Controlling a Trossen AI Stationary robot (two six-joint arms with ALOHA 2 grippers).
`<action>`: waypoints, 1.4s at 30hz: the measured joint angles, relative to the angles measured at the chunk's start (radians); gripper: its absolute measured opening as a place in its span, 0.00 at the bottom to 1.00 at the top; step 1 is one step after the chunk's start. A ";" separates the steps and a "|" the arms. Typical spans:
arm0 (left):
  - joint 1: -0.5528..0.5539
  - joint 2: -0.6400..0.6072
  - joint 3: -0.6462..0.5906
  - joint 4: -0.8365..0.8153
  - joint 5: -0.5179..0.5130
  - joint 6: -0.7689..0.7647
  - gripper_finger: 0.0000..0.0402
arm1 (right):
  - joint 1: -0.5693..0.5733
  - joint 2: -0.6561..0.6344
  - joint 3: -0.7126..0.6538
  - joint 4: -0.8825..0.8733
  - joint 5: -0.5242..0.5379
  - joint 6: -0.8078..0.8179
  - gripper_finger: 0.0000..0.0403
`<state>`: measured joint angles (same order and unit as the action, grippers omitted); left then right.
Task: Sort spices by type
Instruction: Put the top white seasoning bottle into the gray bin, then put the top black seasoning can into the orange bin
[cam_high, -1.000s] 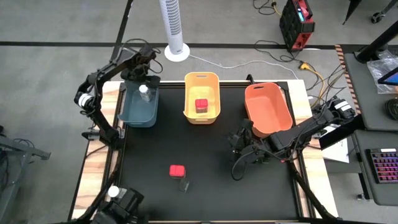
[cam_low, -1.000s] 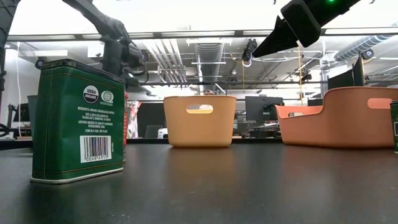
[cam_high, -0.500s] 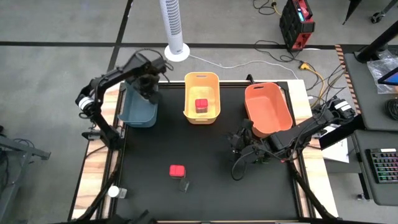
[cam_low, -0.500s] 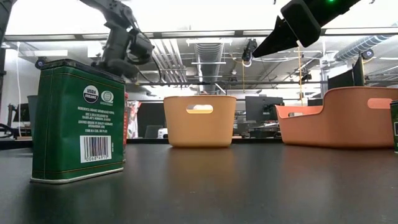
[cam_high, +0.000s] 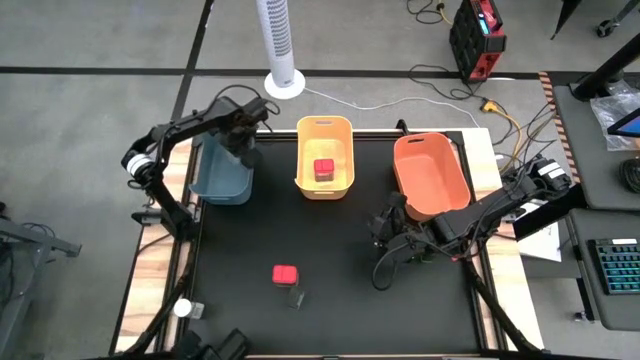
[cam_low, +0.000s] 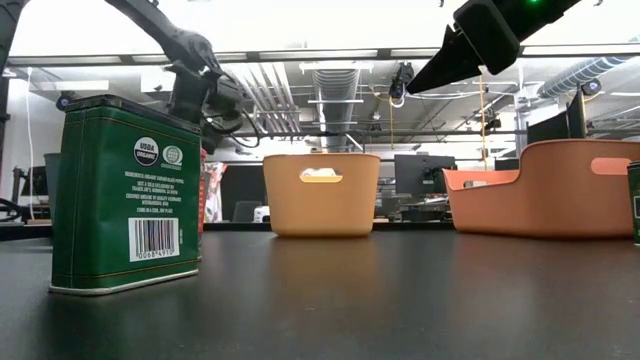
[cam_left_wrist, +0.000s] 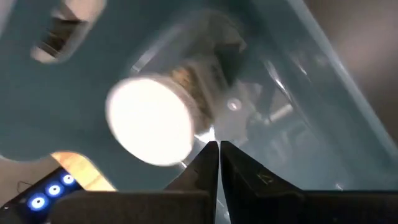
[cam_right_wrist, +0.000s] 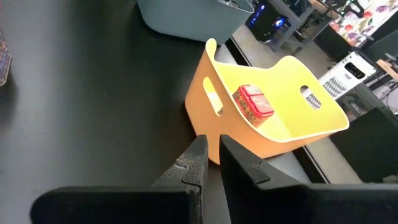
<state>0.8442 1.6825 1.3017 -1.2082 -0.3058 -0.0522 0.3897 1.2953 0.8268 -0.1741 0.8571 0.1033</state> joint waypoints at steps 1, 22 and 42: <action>0.005 0.000 0.003 0.004 -0.004 0.006 0.00 | 0.000 0.000 0.000 0.000 0.000 -0.004 0.08; -0.018 -0.036 0.061 -0.061 0.006 -0.048 0.00 | 0.000 0.000 0.000 0.000 0.004 0.000 0.08; -0.904 -0.420 0.024 0.245 -0.215 -0.306 0.00 | 0.000 -0.003 0.300 -0.458 -0.267 0.476 0.08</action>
<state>-0.0594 1.2629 1.3253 -0.9628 -0.5209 -0.3580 0.3901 1.2922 1.1268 -0.6318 0.5900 0.5793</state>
